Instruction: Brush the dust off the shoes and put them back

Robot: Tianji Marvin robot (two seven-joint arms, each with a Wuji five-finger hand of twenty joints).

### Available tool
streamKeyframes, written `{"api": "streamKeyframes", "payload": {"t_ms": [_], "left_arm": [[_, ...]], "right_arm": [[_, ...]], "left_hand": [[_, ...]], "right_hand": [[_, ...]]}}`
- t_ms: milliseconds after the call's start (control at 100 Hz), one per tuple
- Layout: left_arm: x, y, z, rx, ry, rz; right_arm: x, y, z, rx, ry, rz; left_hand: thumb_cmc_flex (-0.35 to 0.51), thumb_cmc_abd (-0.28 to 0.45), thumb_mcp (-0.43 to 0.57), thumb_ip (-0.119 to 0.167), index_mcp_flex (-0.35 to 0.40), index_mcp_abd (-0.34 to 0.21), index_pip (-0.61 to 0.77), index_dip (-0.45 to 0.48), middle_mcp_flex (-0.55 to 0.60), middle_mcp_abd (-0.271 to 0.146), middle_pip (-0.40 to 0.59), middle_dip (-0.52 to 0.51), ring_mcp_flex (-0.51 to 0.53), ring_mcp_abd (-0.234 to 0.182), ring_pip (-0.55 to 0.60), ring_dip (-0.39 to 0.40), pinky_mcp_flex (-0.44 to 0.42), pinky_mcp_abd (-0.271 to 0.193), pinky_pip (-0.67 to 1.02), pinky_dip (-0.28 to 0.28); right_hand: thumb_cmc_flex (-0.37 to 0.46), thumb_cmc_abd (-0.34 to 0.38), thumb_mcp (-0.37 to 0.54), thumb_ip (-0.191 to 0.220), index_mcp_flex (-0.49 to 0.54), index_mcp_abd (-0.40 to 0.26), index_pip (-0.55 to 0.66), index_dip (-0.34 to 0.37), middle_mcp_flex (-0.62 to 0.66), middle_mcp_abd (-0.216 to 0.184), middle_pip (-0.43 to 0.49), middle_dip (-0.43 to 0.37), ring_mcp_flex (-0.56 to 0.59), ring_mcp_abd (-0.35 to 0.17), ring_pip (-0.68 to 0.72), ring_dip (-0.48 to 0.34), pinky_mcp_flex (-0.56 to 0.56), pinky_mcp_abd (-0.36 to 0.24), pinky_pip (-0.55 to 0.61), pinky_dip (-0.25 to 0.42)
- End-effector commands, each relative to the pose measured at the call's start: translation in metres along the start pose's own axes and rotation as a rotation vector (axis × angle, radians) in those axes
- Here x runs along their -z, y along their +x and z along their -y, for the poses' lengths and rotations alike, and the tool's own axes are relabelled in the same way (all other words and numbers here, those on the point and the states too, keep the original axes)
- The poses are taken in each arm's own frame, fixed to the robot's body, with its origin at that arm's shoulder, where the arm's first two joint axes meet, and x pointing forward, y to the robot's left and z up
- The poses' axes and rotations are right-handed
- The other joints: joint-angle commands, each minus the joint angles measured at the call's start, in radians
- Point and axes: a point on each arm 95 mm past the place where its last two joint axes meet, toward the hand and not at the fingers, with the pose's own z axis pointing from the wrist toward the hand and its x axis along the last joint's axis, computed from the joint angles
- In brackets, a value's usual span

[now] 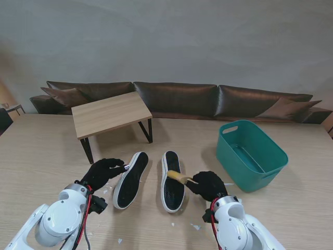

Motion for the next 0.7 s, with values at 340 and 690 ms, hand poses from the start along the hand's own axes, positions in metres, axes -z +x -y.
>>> {"api": "streamKeyframes", "payload": {"t_ms": [340, 690], "left_arm": [[0.0, -0.001, -0.003, 0.003, -0.023, 0.005], [0.0, -0.001, -0.003, 0.001, -0.027, 0.01]], "right_arm": [[0.023, -0.015, 0.0, -0.016, 0.086, -0.036], [0.018, -0.019, 0.0, 0.002, 0.127, -0.026]], "left_hand": [[0.036, 0.067, -0.026, 0.045, 0.017, 0.008, -0.002, 0.002, 0.007, 0.008, -0.001, 0.0, -0.007, 0.019, 0.005, 0.003, -0.007, 0.0, -0.029, 0.007], [0.036, 0.068, -0.026, 0.045, 0.017, 0.008, -0.002, 0.002, 0.007, 0.01, -0.001, 0.0, -0.008, 0.019, 0.005, 0.003, -0.008, -0.001, -0.029, 0.007]], "right_hand": [[0.066, 0.021, 0.088, 0.016, 0.111, 0.1, 0.04, 0.027, 0.071, 0.028, -0.022, 0.001, -0.019, -0.059, -0.005, -0.007, 0.381, 0.049, 0.003, 0.011], [0.044, -0.021, 0.091, 0.034, 0.133, 0.067, 0.028, 0.025, 0.074, 0.012, -0.014, 0.003, -0.017, -0.096, 0.0, -0.004, 0.386, 0.002, 0.016, 0.009]]}}
